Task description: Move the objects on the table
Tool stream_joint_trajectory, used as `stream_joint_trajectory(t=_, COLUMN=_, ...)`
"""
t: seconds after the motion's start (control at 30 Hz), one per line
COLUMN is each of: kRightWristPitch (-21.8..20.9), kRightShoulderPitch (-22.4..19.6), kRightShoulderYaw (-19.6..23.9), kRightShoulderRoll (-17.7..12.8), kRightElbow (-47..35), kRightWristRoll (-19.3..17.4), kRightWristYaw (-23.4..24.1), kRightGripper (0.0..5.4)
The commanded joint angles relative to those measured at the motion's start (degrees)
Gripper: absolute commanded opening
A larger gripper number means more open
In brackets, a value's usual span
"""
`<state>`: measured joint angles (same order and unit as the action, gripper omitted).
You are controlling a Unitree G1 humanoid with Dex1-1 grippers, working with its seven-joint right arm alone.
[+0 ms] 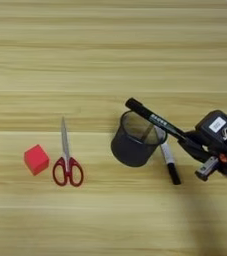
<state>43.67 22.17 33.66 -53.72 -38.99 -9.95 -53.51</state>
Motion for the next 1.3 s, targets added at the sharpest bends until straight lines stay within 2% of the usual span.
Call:
stream_joint_trajectory(t=0.03, kRightWristPitch=-3.26, kRightShoulderPitch=-1.38, kRightShoulderYaw=1.43, kRightShoulderRoll=-3.91, kRightElbow=0.39, kRightWristRoll=2.16, kRightWristYaw=0.08, kRightGripper=0.80)
stream_joint_trajectory(t=0.33, kRightWristPitch=-5.75, kRightShoulderPitch=-2.58, kRightShoulderYaw=1.00, kRightShoulderRoll=-6.48, kRightElbow=4.34, kRightWristRoll=5.26, kRightWristYaw=-2.39, kRightGripper=0.80)
stream_joint_trajectory(t=0.77, kRightWristPitch=-8.19, kRightShoulderPitch=-2.42, kRightShoulderYaw=-0.93, kRightShoulderRoll=-7.38, kRightElbow=5.76, kRightWristRoll=8.57, kRightWristYaw=-4.74, kRightGripper=0.80)
stream_joint_trajectory(t=1.03, kRightWristPitch=-8.98, kRightShoulderPitch=-5.31, kRightShoulderYaw=-3.05, kRightShoulderRoll=-8.66, kRightElbow=8.86, kRightWristRoll=9.85, kRightWristYaw=-5.39, kRightGripper=0.80)
stream_joint_trajectory(t=1.3, kRightWristPitch=-9.94, kRightShoulderPitch=-6.50, kRightShoulderYaw=-4.21, kRightShoulderRoll=-9.89, kRightElbow=10.56, kRightWristRoll=11.57, kRightWristYaw=-6.17, kRightGripper=0.80)
